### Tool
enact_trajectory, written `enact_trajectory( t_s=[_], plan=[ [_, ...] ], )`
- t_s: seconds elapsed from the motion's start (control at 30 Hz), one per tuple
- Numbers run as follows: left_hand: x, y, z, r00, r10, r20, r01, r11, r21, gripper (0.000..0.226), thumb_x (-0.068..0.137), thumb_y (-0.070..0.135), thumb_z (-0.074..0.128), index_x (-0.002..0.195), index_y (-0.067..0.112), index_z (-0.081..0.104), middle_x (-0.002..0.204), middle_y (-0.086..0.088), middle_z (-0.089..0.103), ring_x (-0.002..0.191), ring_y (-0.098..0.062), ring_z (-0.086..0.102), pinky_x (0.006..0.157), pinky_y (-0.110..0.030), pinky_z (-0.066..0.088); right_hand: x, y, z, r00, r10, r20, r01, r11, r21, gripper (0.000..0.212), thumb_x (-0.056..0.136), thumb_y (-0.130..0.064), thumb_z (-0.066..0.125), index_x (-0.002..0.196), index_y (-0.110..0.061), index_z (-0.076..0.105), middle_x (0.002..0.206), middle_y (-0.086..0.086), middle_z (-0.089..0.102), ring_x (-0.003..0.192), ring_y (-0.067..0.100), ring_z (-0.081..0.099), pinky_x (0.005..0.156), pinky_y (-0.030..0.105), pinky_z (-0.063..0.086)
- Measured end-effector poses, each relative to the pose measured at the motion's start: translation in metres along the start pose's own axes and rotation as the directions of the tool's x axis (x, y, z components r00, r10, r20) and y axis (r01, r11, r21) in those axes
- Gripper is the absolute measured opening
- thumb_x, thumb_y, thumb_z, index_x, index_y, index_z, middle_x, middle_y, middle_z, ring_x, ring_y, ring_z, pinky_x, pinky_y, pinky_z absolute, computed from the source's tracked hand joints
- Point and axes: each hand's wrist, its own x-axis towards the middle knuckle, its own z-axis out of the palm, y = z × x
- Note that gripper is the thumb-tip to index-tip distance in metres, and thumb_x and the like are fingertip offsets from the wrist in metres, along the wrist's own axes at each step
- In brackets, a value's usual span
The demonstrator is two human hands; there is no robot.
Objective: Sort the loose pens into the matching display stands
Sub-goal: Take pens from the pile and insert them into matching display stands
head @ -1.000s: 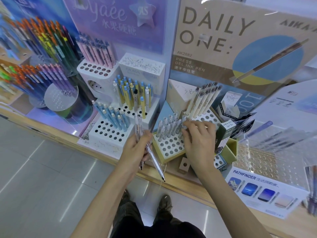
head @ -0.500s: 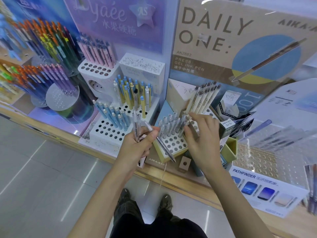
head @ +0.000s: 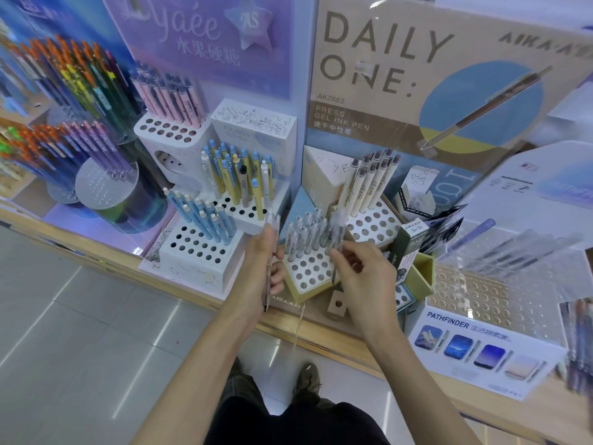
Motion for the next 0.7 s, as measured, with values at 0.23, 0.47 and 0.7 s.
enact_trajectory(
  t_s=[0.23, 0.47, 0.7],
  plan=[
    [0.0, -0.006, -0.007, 0.981, 0.195, -0.005, -0.194, 0.98, 0.047, 0.023, 0.097, 0.034, 0.037, 0.083, 0.017, 0.042, 0.07, 0.005, 0.045, 0.048, -0.006, 0.033, 0.044, -0.018, 0.029, 0.007, 0.001, 0.003, 0.998, 0.069, -0.01, -0.068, 0.997, 0.042, 0.011, 0.089, -0.01, 0.064, 0.099, -0.007, 0.06, 0.085, -0.003, 0.064, 0.076, 0.01, 0.061, 0.076, 0.03, 0.052],
    [0.006, -0.006, -0.017, 0.974, 0.224, -0.017, -0.223, 0.974, 0.039, 0.022, 0.1, 0.024, 0.037, 0.088, 0.014, 0.052, 0.06, 0.013, 0.051, 0.056, -0.007, 0.046, 0.059, -0.018, 0.043, 0.009, 0.016, 0.031, 0.994, 0.07, -0.084, -0.075, 0.996, -0.056, 0.015, 0.088, -0.015, 0.065, 0.086, -0.003, 0.057, 0.073, 0.013, 0.067, 0.062, 0.027, 0.064, 0.059, 0.044, 0.054],
    [0.011, -0.002, -0.029, 0.973, 0.229, 0.032, -0.231, 0.972, 0.054, 0.022, 0.095, 0.028, 0.041, 0.087, 0.011, 0.052, 0.062, 0.012, 0.05, 0.055, -0.007, 0.043, 0.06, -0.017, 0.043, 0.007, 0.017, 0.049, 0.994, 0.063, -0.086, -0.084, 0.961, -0.263, 0.021, 0.089, -0.018, 0.066, 0.087, 0.001, 0.059, 0.078, 0.017, 0.068, 0.068, 0.033, 0.065, 0.058, 0.036, 0.049]
  ],
)
